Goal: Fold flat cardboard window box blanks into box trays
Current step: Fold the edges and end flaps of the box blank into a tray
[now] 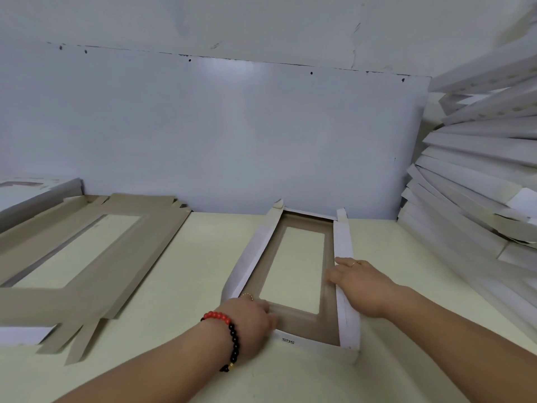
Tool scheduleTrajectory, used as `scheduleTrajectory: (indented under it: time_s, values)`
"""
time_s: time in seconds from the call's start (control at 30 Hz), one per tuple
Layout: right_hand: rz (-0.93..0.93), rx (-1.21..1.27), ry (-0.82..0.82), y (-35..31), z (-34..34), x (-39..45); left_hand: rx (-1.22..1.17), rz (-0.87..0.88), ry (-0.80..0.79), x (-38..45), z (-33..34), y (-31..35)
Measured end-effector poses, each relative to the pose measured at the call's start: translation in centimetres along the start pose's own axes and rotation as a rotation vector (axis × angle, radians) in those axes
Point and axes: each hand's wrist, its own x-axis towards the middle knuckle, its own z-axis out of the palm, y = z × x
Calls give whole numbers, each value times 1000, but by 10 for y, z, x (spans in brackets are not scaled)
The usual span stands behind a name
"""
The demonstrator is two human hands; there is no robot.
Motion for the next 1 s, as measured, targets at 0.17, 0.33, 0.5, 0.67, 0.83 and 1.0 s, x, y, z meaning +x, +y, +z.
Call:
scheduleTrajectory:
  time_s: [0.17, 0.33, 0.5, 0.67, 0.83, 1.0]
  values:
    - [-102, -162, -98, -1, 19, 21, -67, -67, 73, 2, 9, 6]
    - [-96, -270, -66, 4, 24, 29, -16, -68, 90, 10, 10, 7]
    - [-81, -316, -46, 4, 23, 32, -9, -72, 100, 11, 9, 8]
    - [-127, -354, -91, -6, 15, 27, -12, -75, 116, 10, 7, 10]
    - [-195, -300, -173, -21, -3, 6, -13, -77, 107, 11, 6, 12]
    - [-282, -213, -198, -30, -10, -22, -7, -76, 92, 11, 4, 13]
